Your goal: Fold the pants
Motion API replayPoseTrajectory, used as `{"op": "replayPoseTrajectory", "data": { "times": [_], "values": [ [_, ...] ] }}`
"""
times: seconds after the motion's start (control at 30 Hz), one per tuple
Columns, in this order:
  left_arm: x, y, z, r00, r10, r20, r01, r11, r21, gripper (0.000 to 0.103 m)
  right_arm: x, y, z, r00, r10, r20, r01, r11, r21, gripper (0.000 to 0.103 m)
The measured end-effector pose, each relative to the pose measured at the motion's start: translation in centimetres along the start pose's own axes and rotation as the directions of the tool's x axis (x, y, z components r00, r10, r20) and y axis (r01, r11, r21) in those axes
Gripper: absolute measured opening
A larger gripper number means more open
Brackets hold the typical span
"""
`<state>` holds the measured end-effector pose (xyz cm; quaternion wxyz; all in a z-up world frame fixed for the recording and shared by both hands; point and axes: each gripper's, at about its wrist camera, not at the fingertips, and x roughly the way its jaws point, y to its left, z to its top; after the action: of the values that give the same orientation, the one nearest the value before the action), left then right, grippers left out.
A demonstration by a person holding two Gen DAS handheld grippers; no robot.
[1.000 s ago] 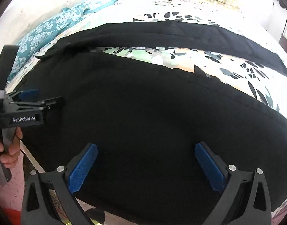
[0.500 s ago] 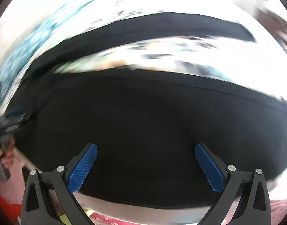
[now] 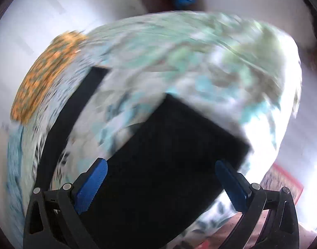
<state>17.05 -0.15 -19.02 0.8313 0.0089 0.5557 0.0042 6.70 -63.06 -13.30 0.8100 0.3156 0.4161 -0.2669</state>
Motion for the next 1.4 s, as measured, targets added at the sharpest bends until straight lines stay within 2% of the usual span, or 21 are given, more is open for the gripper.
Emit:
{"op": "replayPoseTrajectory", "data": {
  "times": [0.13, 0.27, 0.33, 0.37, 0.43, 0.5, 0.57, 0.6, 0.67, 0.77, 0.83, 0.87, 0.9, 0.97, 1.03, 1.13, 1.2, 1.27, 1.3, 1.37, 1.4],
  "values": [
    [-2.1, 4.4, 5.1, 0.995, 0.021, 0.096, -0.007, 0.990, -0.139, 0.102, -1.0, 6.7, -2.9, 0.996, 0.084, 0.009, -0.081, 0.981, -0.175, 0.103],
    [-1.7, 8.6, 11.8, 0.989, 0.070, 0.128, -0.031, 0.958, -0.285, 0.102, 0.4, 12.3, -6.8, 0.993, 0.104, -0.064, -0.120, 0.921, -0.370, 0.103],
    [0.1, 9.3, 13.5, 0.982, 0.146, 0.118, -0.110, 0.957, -0.268, 0.102, 0.5, 14.3, -8.6, 0.991, 0.106, -0.080, -0.131, 0.884, -0.448, 0.103],
    [1.9, 9.8, 14.0, 0.973, 0.215, 0.086, -0.190, 0.952, -0.239, 0.102, 0.3, 14.8, -9.2, 0.990, 0.111, -0.082, -0.137, 0.870, -0.473, 0.103],
    [5.9, 11.3, 13.7, 0.939, 0.341, -0.047, -0.343, 0.916, -0.208, 0.103, 0.0, 15.7, -9.4, 0.989, 0.124, -0.079, -0.147, 0.850, -0.506, 0.103],
    [5.5, 12.3, 12.4, 0.961, 0.277, -0.024, -0.272, 0.917, -0.293, 0.102, -0.7, 15.8, -8.5, 0.987, 0.150, -0.058, -0.159, 0.848, -0.505, 0.103],
    [3.6, 12.8, 12.0, 0.969, 0.243, 0.030, -0.214, 0.899, -0.382, 0.102, -0.6, 15.6, -6.9, 0.984, 0.174, -0.028, -0.165, 0.856, -0.489, 0.103],
    [3.0, 12.6, 12.2, 0.976, 0.213, 0.056, -0.174, 0.903, -0.392, 0.102, -0.3, 15.7, -5.8, 0.985, 0.175, -0.016, -0.160, 0.858, -0.488, 0.103],
    [2.8, 11.4, 13.8, 0.984, 0.148, 0.102, -0.101, 0.924, -0.368, 0.102, 1.3, 16.8, -3.4, 0.988, 0.155, -0.019, -0.143, 0.853, -0.502, 0.103],
    [5.6, 9.6, 15.7, 0.983, 0.166, 0.081, -0.138, 0.951, -0.276, 0.102, 4.9, 19.3, 1.7, 0.989, 0.141, -0.053, -0.148, 0.838, -0.525, 0.103],
    [8.7, 9.1, 15.7, 0.969, 0.246, 0.017, -0.236, 0.946, -0.223, 0.103, 7.5, 22.1, 4.8, 0.987, 0.131, -0.090, -0.158, 0.801, -0.577, 0.103],
    [9.3, 9.2, 14.8, 0.967, 0.244, 0.072, -0.222, 0.948, -0.228, 0.103, 8.6, 23.7, 5.6, 0.984, 0.136, -0.118, -0.180, 0.769, -0.613, 0.103],
    [9.1, 9.3, 14.2, 0.961, 0.244, 0.130, -0.207, 0.947, -0.246, 0.103, 10.0, 26.2, 6.1, 0.977, 0.144, -0.156, -0.212, 0.711, -0.671, 0.103],
    [9.1, 9.4, 13.7, 0.953, 0.257, 0.164, -0.212, 0.945, -0.248, 0.103, 11.4, 29.4, 5.6, 0.963, 0.177, -0.202, -0.268, 0.623, -0.735, 0.103],
    [9.2, 9.5, 13.5, 0.950, 0.258, 0.174, -0.211, 0.945, -0.249, 0.103, 13.5, 32.8, 4.0, 0.935, 0.227, -0.271, -0.353, 0.541, -0.764, 0.103],
    [9.1, 9.3, 13.4, 0.951, 0.250, 0.182, -0.201, 0.946, -0.253, 0.103, 17.8, 35.8, 1.4, 0.906, 0.212, -0.367, -0.423, 0.498, -0.757, 0.103],
    [9.0, 8.9, 13.3, 0.948, 0.257, 0.186, -0.207, 0.946, -0.251, 0.103, 20.4, 36.4, 1.2, 0.914, 0.176, -0.365, -0.403, 0.477, -0.781, 0.103],
    [9.1, 9.0, 13.4, 0.946, 0.258, 0.194, -0.206, 0.945, -0.253, 0.103, 22.3, 35.0, 3.0, 0.938, 0.160, -0.306, -0.345, 0.470, -0.812, 0.103],
    [9.1, 8.9, 13.3, 0.945, 0.259, 0.198, -0.206, 0.945, -0.253, 0.103, 23.3, 33.7, 4.9, 0.944, 0.163, -0.286, -0.329, 0.489, -0.808, 0.103],
    [9.1, 8.9, 13.3, 0.944, 0.261, 0.202, -0.208, 0.945, -0.252, 0.103, 24.6, 29.9, 9.8, 0.967, 0.144, -0.209, -0.254, 0.555, -0.792, 0.103],
    [9.1, 8.9, 13.3, 0.944, 0.261, 0.202, -0.208, 0.945, -0.252, 0.103, 25.1, 27.9, 12.2, 0.983, 0.087, -0.159, -0.179, 0.600, -0.780, 0.103]
  ]
}}
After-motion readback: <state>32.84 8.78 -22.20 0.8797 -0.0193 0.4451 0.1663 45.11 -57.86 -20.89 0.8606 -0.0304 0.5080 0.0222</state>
